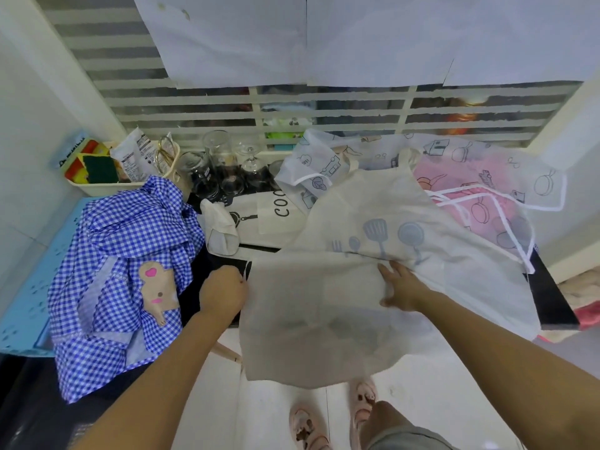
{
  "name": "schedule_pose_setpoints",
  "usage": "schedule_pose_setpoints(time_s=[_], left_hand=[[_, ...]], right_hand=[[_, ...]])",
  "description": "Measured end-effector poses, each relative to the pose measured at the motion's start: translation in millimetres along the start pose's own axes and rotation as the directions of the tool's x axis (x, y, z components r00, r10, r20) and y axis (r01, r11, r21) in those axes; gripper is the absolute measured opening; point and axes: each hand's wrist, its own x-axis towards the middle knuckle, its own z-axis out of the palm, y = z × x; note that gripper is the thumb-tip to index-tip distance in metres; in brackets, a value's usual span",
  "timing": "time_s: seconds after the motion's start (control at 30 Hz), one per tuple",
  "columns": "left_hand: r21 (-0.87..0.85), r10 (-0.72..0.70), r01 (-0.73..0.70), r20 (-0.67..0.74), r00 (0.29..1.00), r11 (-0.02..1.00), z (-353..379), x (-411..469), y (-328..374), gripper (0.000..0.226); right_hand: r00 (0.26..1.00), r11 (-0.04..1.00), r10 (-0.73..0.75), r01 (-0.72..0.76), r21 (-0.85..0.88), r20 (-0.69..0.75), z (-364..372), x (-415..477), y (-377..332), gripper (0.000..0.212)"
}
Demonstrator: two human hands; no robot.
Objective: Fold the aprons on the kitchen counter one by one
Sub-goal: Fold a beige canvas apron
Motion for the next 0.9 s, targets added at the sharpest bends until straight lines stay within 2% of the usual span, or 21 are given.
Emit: schedule_pose_setpoints(time_s=[0.07,0.17,0.2,0.27,0.3,0.37,0.43,0.47,0.53,0.6,0.7,0.77,0.8,0.83,0.87,0.9], left_hand=[[-0.056,0.161,-0.160,0.003,0.987,0.986,17.0,-23.0,21.5,0.027],[-0.146,0.408,-0.384,0.204,0.890,0.912,55.3,-55.1,69.1,0.005],[-0.157,0.452,-0.425,0.279,0.847,0.892,71.5,-60.2,81.1,0.022],[-0.034,0.475,-0.514,0.436,0.764,0.857,102.9,-62.3,103.2,0.057],[0.072,0.448,-0.550,0.496,0.743,0.832,116.2,-60.4,112.5,0.070],[0.215,0.346,-0.543,0.571,0.744,0.812,137.6,-57.5,129.3,0.091],[0.259,0.300,-0.508,0.562,0.771,0.822,151.7,-53.9,140.8,0.105],[0.258,0.288,-0.487,0.549,0.785,0.835,155.1,-50.1,142.3,0.109],[0.239,0.287,-0.471,0.540,0.792,0.849,157.4,-38.5,147.3,0.115],[0.237,0.284,-0.471,0.547,0.788,0.850,158.4,-25.2,151.2,0.121],[0.232,0.283,-0.482,0.570,0.771,0.845,156.9,-17.1,159.0,0.127],[0.227,0.281,-0.479,0.573,0.770,0.848,156.8,-15.6,162.0,0.128],[0.229,0.278,-0.476,0.572,0.771,0.849,155.2,-15.3,162.9,0.128],[0.231,0.280,-0.476,0.567,0.774,0.849,154.3,-14.4,163.3,0.128],[0.231,0.284,-0.479,0.565,0.775,0.847,154.2,-13.9,164.3,0.128],[0.230,0.288,-0.483,0.566,0.773,0.845,155.0,-13.7,165.7,0.128]], right_hand=[[1.000,1.000,-0.002,0.002,0.018,-0.019,-1.0,5.1,-0.6,0.095],[0.998,0.998,-0.043,0.046,0.044,-0.056,-4.7,12.4,2.0,0.089],[0.995,0.996,-0.071,0.074,0.047,-0.070,-7.0,14.1,1.4,0.086],[0.987,0.989,-0.114,0.123,0.079,-0.111,-11.9,15.8,3.7,0.078],[0.981,0.980,-0.131,0.150,0.129,-0.142,-12.8,15.7,4.9,0.071],[0.952,0.911,-0.114,0.214,0.353,-0.284,-7.2,9.6,11.9,0.049],[0.896,0.734,0.088,0.238,0.636,-0.436,8.7,-10.0,18.7,0.029],[0.857,0.613,0.233,0.237,0.753,-0.460,20.4,-23.3,20.4,0.029],[0.799,0.344,0.492,0.186,0.920,-0.345,56.6,-51.9,26.9,0.029],[0.787,0.064,0.607,0.089,0.994,-0.109,100.0,-76.4,31.2,0.028],[0.752,-0.420,0.578,-0.060,0.905,0.318,165.7,-87.5,37.2,0.031],[0.763,-0.702,0.409,-0.087,0.707,0.500,188.6,-79.5,40.1,0.021],[0.788,-0.792,0.317,-0.086,0.604,0.528,192.4,-73.8,40.4,0.015],[0.814,-0.839,0.250,-0.088,0.538,0.524,195.5,-67.2,41.0,0.010],[0.839,-0.865,0.191,-0.101,0.491,0.509,194.4,-63.5,40.0,0.008],[0.854,-0.880,0.137,-0.128,0.458,0.502,194.5,-58.6,39.3,0.015]])
